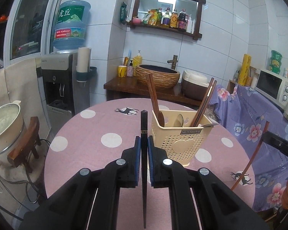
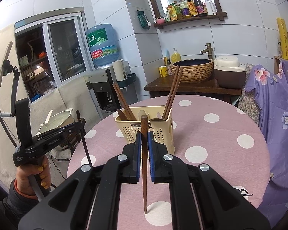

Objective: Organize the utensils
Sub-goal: 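Lower the black and brown chopsticks into the holder and open both grippers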

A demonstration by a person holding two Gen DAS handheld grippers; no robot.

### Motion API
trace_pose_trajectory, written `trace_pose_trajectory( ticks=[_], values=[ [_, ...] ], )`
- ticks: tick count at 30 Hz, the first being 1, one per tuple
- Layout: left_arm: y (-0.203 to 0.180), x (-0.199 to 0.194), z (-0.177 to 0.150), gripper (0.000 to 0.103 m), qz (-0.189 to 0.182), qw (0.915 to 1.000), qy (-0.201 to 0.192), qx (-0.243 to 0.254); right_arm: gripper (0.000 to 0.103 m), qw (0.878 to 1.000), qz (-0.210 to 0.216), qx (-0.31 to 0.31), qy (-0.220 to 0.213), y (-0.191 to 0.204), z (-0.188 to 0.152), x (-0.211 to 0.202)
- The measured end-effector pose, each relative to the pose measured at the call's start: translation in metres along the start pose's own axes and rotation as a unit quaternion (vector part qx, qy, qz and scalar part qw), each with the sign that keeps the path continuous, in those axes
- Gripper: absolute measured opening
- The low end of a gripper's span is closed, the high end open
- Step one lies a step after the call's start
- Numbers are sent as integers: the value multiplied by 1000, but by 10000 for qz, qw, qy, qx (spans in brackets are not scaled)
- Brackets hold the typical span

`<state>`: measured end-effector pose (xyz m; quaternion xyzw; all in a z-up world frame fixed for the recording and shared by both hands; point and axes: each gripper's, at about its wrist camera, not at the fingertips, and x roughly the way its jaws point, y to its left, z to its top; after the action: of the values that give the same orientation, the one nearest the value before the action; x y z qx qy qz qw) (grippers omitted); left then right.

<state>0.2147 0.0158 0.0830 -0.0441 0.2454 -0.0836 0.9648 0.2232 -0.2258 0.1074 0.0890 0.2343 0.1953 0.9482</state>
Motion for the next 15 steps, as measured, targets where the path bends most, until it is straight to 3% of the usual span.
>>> trace_pose_trajectory(
  ticks=[10,15],
  values=[
    [0,-13,11,8,-110,9998,-165,-10,8,9999,53,-74,-94,3,8,-8],
    [-1,-20,28,8,-342,9992,-187,-23,8,9998,182,-71,-105,5,24,-13]
  ],
)
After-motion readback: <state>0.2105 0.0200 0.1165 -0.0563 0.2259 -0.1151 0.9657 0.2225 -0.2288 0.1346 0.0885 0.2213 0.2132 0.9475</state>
